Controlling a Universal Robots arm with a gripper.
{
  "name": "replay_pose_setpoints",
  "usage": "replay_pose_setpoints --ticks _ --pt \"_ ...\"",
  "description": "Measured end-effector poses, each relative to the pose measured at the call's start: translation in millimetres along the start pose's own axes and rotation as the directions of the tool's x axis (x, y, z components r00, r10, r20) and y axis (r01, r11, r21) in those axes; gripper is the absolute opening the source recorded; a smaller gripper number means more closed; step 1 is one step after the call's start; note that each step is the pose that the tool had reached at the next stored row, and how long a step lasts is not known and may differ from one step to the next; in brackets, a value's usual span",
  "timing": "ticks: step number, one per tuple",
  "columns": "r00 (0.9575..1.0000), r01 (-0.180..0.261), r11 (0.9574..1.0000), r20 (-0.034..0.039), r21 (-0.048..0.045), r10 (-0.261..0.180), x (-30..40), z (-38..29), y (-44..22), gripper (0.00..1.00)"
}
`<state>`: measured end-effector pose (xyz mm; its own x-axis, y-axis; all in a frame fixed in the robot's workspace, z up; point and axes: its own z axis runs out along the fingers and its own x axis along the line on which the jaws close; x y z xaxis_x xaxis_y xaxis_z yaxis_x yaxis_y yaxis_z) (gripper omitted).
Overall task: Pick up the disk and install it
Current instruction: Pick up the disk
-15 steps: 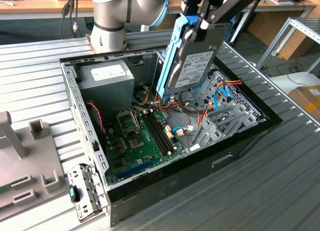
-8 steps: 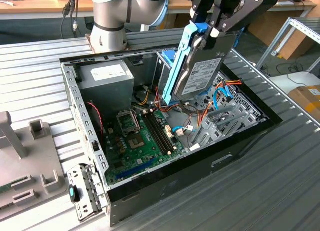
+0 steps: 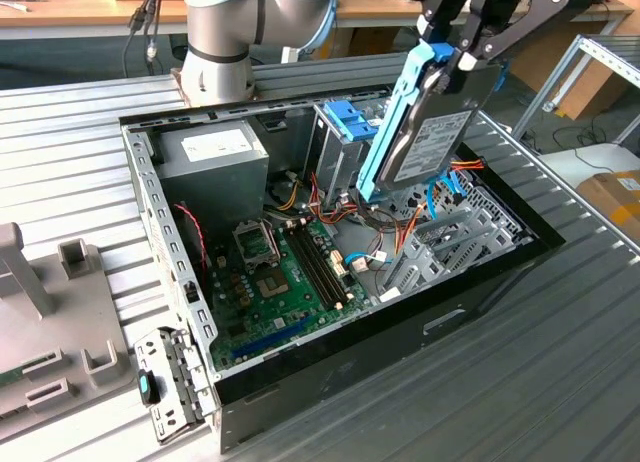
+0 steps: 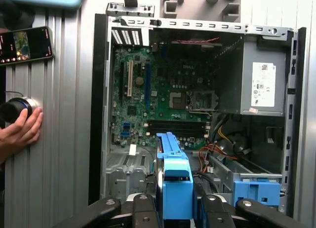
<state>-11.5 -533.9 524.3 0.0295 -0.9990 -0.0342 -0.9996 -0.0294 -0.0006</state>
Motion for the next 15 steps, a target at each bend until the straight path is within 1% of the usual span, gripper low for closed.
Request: replay_pose_setpoints --ticks 2,4,6,7,8,11,12,13,14,15 --pt "1.0 0.0 1.0 -0.0001 0.0 0.0 0.9 -0.1 -4.5 0.36" --pt "1.0 0.0 1.0 -0.0001 0.0 0.0 3.8 -0.1 -8.4 0.36" --pt "1.0 0.0 1.0 0.0001 0.0001 0.0 12.1 -0.2 -13.5 0.36" --pt "1.0 0.0 1.0 0.0 0.0 0.0 14.3 -0.3 -14.4 0.36" --pt "1.0 0.0 1.0 -0.0001 0.0 0.0 15.0 -0.4 -14.6 0.36" --pt "1.0 0.0 1.0 -0.0001 0.0 0.0 15.5 -0.4 -14.6 0.36" --pt "1.0 0.0 1.0 -0.0001 0.0 0.0 18.6 -0.5 -14.6 0.36" --pt "1.0 0.0 1.0 0.0002 0.0001 0.0 25.4 -0.6 -14.7 0.36" --pt "1.0 0.0 1.0 -0.0003 -0.0001 0.0 30.3 -1.0 -14.7 0.36" --pt "1.0 0.0 1.0 0.0002 0.0001 0.0 32.2 -0.3 -14.7 0.36"
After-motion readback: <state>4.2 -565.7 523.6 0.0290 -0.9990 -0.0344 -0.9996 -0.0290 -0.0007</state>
